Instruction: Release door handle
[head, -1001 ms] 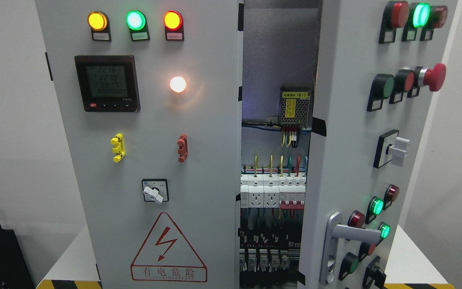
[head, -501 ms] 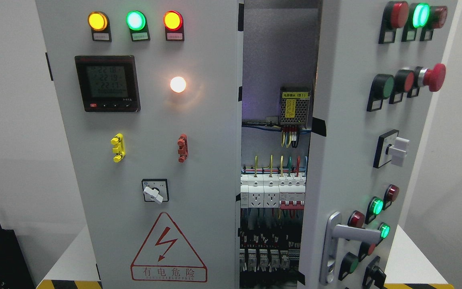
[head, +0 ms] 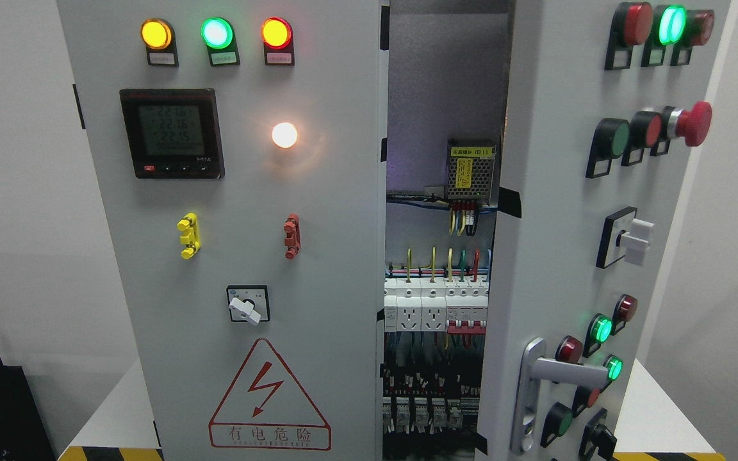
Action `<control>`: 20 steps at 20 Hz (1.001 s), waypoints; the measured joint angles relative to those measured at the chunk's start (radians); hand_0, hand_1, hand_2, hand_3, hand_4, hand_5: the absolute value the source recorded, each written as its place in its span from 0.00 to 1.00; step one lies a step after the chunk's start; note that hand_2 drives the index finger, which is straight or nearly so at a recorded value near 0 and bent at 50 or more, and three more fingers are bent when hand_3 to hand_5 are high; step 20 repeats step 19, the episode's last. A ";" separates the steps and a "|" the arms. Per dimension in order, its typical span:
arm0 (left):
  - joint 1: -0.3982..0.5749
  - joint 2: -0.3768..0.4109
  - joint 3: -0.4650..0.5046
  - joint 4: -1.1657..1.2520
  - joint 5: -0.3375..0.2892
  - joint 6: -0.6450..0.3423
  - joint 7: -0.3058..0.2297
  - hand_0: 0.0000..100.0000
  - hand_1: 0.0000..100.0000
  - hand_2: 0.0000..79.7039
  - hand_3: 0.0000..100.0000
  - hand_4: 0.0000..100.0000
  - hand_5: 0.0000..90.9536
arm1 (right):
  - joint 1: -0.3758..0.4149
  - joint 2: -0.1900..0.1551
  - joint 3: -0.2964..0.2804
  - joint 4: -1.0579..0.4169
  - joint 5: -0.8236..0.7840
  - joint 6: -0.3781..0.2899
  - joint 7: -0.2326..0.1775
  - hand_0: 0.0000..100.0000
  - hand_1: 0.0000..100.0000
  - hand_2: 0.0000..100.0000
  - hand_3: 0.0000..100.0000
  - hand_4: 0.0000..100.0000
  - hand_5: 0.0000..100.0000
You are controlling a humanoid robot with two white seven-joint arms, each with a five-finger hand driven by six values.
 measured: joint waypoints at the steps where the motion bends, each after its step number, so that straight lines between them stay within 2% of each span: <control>1: 0.000 0.000 0.000 0.000 0.000 0.000 0.000 0.12 0.39 0.00 0.00 0.00 0.00 | -0.009 -0.002 0.008 0.038 0.000 0.007 0.008 0.45 0.17 0.00 0.00 0.00 0.00; 5: 0.000 0.000 0.000 0.000 0.000 0.000 0.000 0.12 0.39 0.00 0.00 0.00 0.00 | -0.041 -0.010 0.038 0.164 -0.001 0.097 0.032 0.44 0.15 0.00 0.00 0.00 0.00; 6: 0.000 0.000 0.000 0.000 0.000 0.000 0.000 0.12 0.39 0.00 0.00 0.00 0.00 | -0.047 -0.011 0.043 0.192 -0.001 0.117 0.035 0.45 0.11 0.00 0.00 0.00 0.00; 9: 0.000 0.000 0.000 0.000 0.000 0.000 0.000 0.12 0.39 0.00 0.00 0.00 0.00 | -0.060 -0.014 0.057 0.256 -0.002 0.152 0.046 0.43 0.09 0.00 0.00 0.00 0.00; 20: 0.000 0.000 0.000 0.000 0.000 0.000 0.000 0.12 0.39 0.00 0.00 0.00 0.00 | -0.088 -0.021 0.082 0.377 -0.004 0.168 0.056 0.39 0.08 0.00 0.00 0.00 0.00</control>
